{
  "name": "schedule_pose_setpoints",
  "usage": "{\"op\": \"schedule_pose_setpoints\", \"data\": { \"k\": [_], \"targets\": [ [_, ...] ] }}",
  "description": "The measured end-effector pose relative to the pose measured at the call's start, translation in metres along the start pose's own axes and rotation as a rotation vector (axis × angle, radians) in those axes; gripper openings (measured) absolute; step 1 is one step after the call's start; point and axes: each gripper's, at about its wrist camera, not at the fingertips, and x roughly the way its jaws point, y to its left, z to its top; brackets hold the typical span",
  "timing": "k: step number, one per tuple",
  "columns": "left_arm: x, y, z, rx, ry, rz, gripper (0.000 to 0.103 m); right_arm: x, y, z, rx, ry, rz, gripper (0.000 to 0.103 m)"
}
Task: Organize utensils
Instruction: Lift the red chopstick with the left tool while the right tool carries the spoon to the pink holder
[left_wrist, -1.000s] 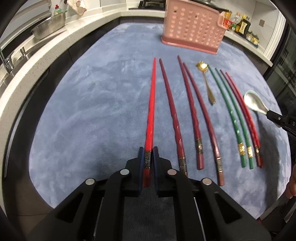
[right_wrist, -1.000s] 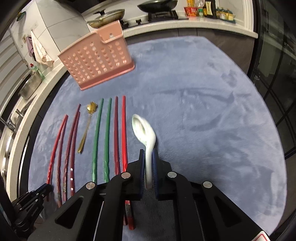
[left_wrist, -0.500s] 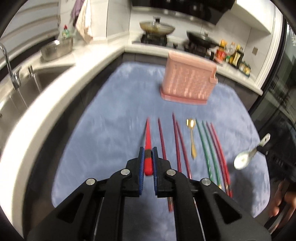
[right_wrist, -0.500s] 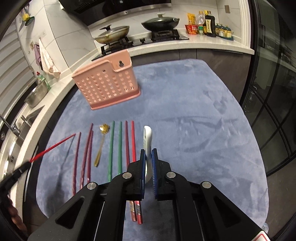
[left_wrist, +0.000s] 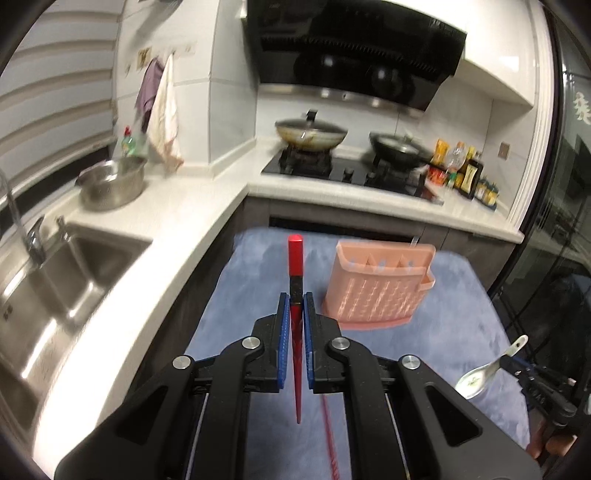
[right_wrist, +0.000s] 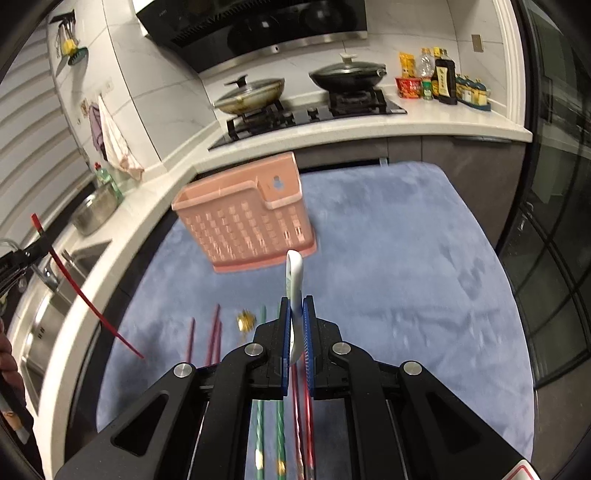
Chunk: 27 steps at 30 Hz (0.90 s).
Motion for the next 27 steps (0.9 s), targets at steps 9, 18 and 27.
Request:
{"op": "schedule_pose_setpoints", "data": {
  "k": [9, 18, 27],
  "targets": [
    [0.004, -0.034, 0.095, -0.001, -0.184, -0.096, 0.007, 0.035, 0.007, 0.096, -0.026, -0.087, 0.003, 0.007],
    [0.048, -0.053, 0.136, -0.035, -0.239, -0.106, 0.007, 0.094, 0.011, 0.156, -0.028, -0.105, -0.028, 0.007],
    [0.119, -0.047, 0.105, -0.067, -0.110, -0.081, 0.007, 0.152, 0.006, 0.144, -0.008, -0.006, -0.001, 0.007]
  ]
}}
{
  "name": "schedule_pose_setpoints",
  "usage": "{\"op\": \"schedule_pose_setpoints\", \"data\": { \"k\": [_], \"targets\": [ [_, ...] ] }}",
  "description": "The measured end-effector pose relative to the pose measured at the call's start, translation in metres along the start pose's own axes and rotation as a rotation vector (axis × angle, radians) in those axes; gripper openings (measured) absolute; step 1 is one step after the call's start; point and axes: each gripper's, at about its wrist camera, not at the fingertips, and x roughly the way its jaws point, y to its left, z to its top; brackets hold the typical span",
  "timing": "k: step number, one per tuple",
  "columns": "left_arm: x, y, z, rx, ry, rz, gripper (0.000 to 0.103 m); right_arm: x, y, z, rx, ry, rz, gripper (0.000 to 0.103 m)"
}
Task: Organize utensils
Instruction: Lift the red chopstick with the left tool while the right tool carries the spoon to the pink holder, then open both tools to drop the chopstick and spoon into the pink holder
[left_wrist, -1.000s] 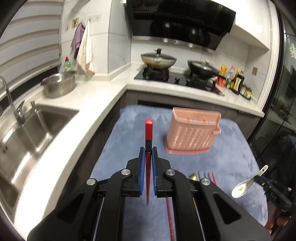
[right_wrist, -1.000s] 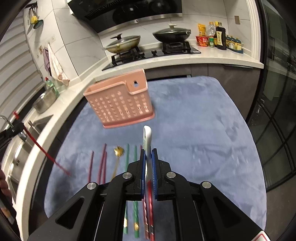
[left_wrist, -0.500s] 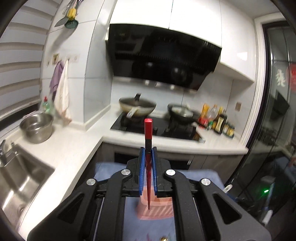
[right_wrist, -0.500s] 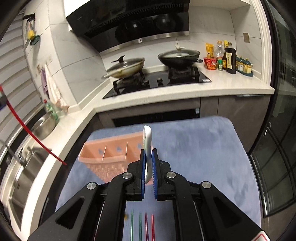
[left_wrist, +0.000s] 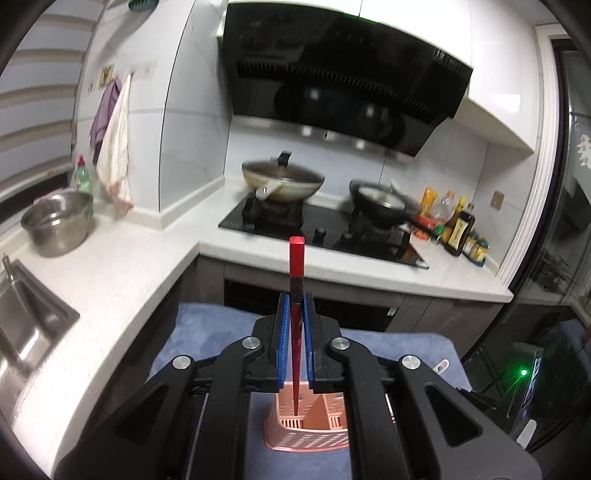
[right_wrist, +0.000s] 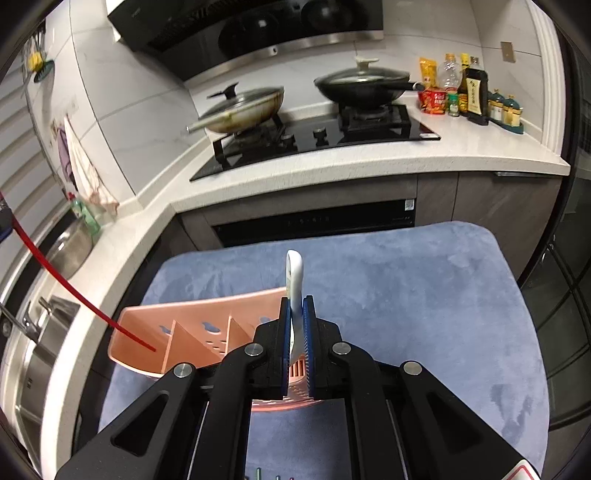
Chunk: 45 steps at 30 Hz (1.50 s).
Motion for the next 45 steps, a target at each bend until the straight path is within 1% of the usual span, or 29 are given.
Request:
{"op": "schedule_pose_setpoints", "data": {
  "k": [3, 8, 9, 10, 14, 17, 18, 19, 21, 23, 25, 27, 29, 30, 31, 35, 36, 37, 40, 43, 45],
  "targets": [
    [0.012, 0.006, -0.013, -0.010, 0.031, 0.007, 0.007, 0.015, 0.003, -0.006, -0.015, 0.020, -0.003, 0.007],
    [0.026, 0.013, -0.024, -0.029, 0.070, 0.021, 0.007, 0.029, 0.005, -0.015, -0.025, 0.044, -0.018, 0.007],
    [0.028, 0.014, -0.025, -0.032, 0.076, 0.019, 0.007, 0.029, 0.007, -0.015, -0.028, 0.045, -0.019, 0.010],
    [0.029, 0.015, -0.027, -0.032, 0.081, 0.013, 0.008, 0.027, 0.007, -0.015, -0.028, 0.036, -0.021, 0.011],
    [0.026, 0.017, -0.029, -0.029, 0.074, 0.036, 0.010, 0.018, 0.008, -0.013, -0.034, 0.018, -0.031, 0.013],
    [0.019, 0.021, -0.030, -0.053, 0.078, 0.034, 0.012, 0.004, 0.006, -0.013, -0.027, 0.005, -0.023, 0.016],
    [0.014, 0.023, -0.030, -0.062, 0.078, 0.035, 0.015, -0.004, 0.006, -0.014, -0.028, -0.003, -0.022, 0.019],
    [0.011, 0.025, -0.031, -0.068, 0.077, 0.036, 0.021, -0.012, 0.007, -0.014, -0.030, -0.014, -0.019, 0.023],
    [-0.002, 0.029, -0.034, -0.079, 0.067, 0.053, 0.028, -0.028, 0.008, -0.018, -0.038, -0.029, -0.015, 0.026],
    [-0.014, 0.032, -0.039, -0.076, 0.066, 0.066, 0.030, -0.045, 0.010, -0.024, -0.045, -0.039, -0.012, 0.028],
    [-0.028, 0.035, -0.048, -0.077, 0.076, 0.080, 0.034, -0.062, 0.010, -0.033, -0.045, -0.045, -0.007, 0.032],
    [-0.041, 0.038, -0.060, -0.082, 0.095, 0.093, 0.035, -0.081, 0.011, -0.048, -0.050, -0.048, -0.003, 0.035],
    [-0.052, 0.042, -0.074, -0.084, 0.114, 0.105, 0.037, -0.101, 0.013, -0.067, -0.075, -0.057, -0.025, 0.037],
    [-0.059, 0.044, -0.087, -0.081, 0.134, 0.112, 0.042, -0.110, 0.014, -0.077, -0.090, -0.061, -0.037, 0.038],
    [-0.063, 0.045, -0.094, -0.079, 0.146, 0.117, 0.044, -0.116, 0.016, -0.085, -0.104, -0.062, -0.046, 0.038],
    [-0.083, 0.049, -0.141, -0.073, 0.209, 0.135, 0.045, -0.144, 0.019, -0.135, -0.157, -0.043, -0.093, 0.039],
    [-0.087, 0.049, -0.151, -0.069, 0.221, 0.142, 0.045, -0.150, 0.018, -0.149, -0.161, -0.033, -0.104, 0.039],
    [-0.092, 0.048, -0.167, -0.059, 0.239, 0.146, 0.045, -0.153, 0.018, -0.159, -0.162, -0.024, -0.106, 0.039],
    [-0.102, 0.046, -0.200, -0.035, 0.283, 0.155, 0.045, -0.161, 0.014, -0.203, -0.155, 0.031, -0.123, 0.039],
    [-0.112, 0.039, -0.236, 0.004, 0.329, 0.159, 0.045, -0.161, 0.013, -0.234, -0.149, 0.074, -0.139, 0.039],
    [-0.116, 0.035, -0.252, 0.032, 0.353, 0.165, 0.045, -0.159, 0.009, -0.256, -0.143, 0.108, -0.151, 0.039]
  ]
}}
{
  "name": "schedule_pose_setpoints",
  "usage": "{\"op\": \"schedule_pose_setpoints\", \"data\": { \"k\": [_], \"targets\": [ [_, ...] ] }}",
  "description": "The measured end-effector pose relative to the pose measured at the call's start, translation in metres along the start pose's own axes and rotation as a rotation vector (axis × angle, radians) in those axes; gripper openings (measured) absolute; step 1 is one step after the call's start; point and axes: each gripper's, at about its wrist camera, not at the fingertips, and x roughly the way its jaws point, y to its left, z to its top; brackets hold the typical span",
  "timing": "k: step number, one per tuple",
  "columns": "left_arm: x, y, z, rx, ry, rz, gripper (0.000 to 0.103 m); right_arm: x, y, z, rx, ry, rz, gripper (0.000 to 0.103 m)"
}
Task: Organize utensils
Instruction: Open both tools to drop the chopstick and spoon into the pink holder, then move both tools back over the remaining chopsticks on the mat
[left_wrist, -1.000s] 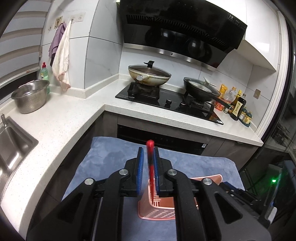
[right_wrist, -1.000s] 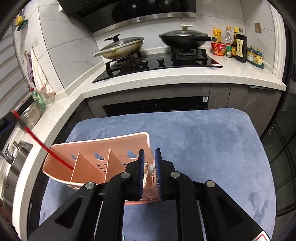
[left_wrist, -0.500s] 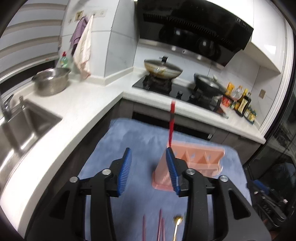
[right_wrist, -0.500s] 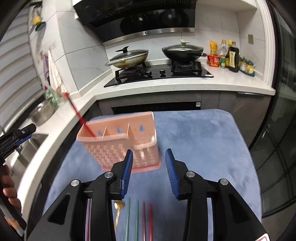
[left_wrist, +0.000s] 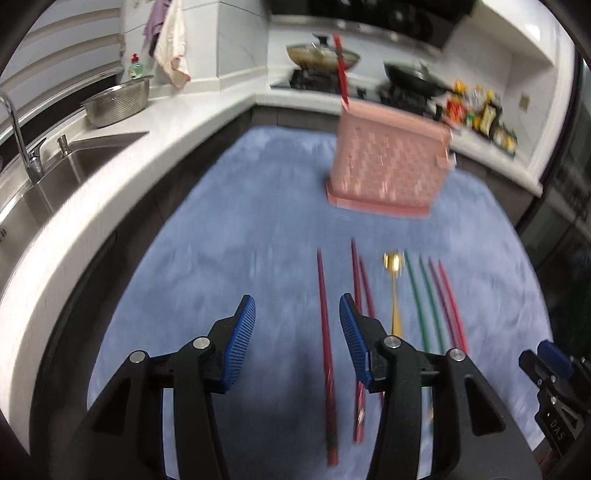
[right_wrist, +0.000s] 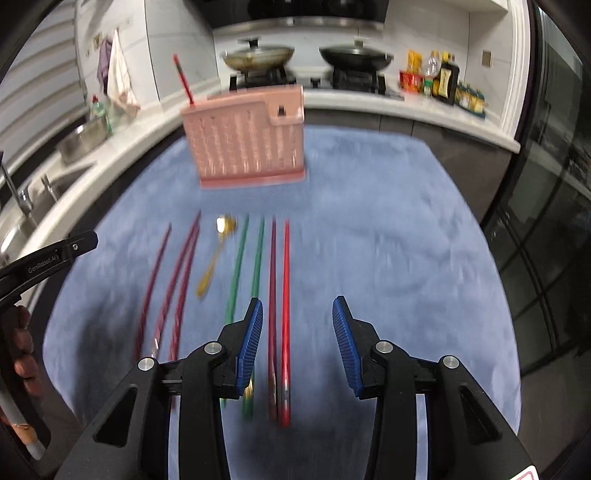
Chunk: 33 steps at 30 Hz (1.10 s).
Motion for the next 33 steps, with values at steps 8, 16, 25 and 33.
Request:
{"op": "schedule_pose_setpoints", "data": {
  "k": [8, 16, 25, 33],
  "targets": [
    [0.003, -0.002, -0.058, 0.032, 0.066, 0.003, 0.046, 0.014, -0.007, -0.050, 0.050, 0.078, -0.021, 0.039],
    [0.006, 0.002, -0.090, 0.049, 0.113, -0.005, 0.046, 0.025, -0.004, -0.073, 0.068, 0.133, 0.016, 0.038],
    [0.005, -0.008, -0.104, 0.086, 0.134, -0.050, 0.051, 0.030, 0.000, -0.079, 0.066, 0.148, 0.026, 0.036],
    [0.013, -0.014, -0.108, 0.095, 0.161, -0.053, 0.051, 0.032, -0.006, -0.078, 0.091, 0.147, 0.035, 0.033]
  ]
}}
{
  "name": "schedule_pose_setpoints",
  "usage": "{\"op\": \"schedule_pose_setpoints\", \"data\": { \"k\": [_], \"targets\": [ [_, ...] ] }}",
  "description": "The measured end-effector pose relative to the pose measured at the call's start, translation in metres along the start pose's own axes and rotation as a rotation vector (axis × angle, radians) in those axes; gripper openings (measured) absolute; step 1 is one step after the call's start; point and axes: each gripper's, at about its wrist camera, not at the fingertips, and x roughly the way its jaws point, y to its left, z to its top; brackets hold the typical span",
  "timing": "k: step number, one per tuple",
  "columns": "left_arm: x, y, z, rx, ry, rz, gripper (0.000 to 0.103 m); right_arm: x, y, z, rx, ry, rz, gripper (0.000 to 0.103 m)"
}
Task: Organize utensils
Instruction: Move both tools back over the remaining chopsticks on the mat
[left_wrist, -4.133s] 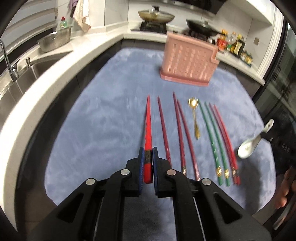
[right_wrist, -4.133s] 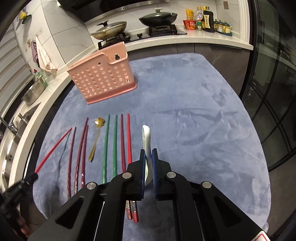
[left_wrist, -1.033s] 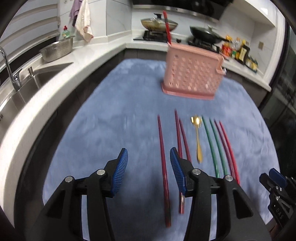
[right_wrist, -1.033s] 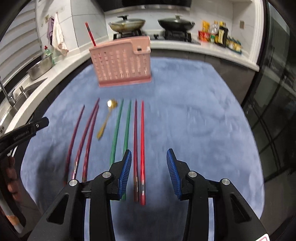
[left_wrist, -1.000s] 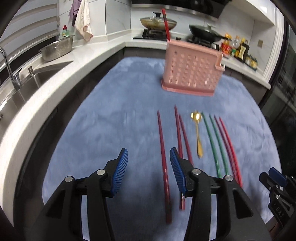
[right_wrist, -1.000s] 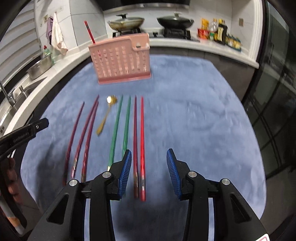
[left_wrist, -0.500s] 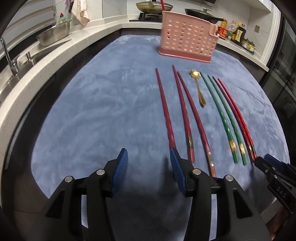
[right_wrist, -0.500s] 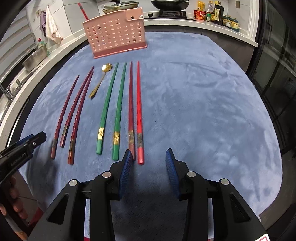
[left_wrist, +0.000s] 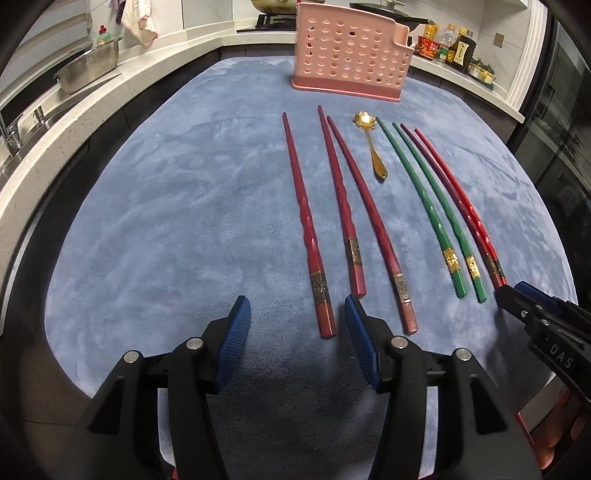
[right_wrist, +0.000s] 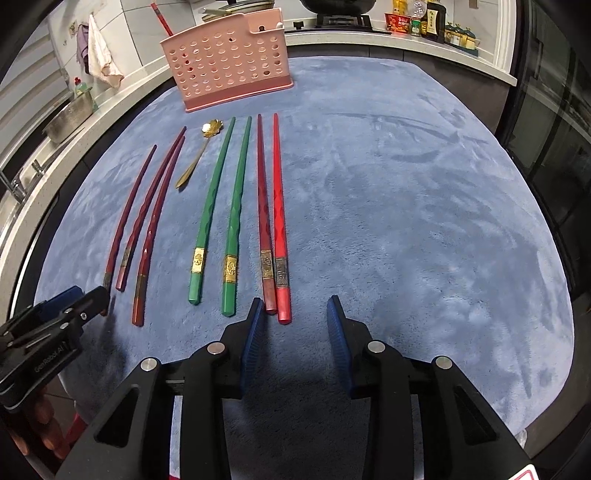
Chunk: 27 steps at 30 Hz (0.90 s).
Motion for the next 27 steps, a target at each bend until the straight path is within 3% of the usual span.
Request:
{"op": "schedule_pose_setpoints", "data": {
  "k": [27],
  "targets": [
    [0.011, 0.005, 0.004, -0.019, -0.004, 0.034, 0.052, -0.002, -0.006, 0.007, 0.018, -0.012, 0.008, 0.029]
  ]
}}
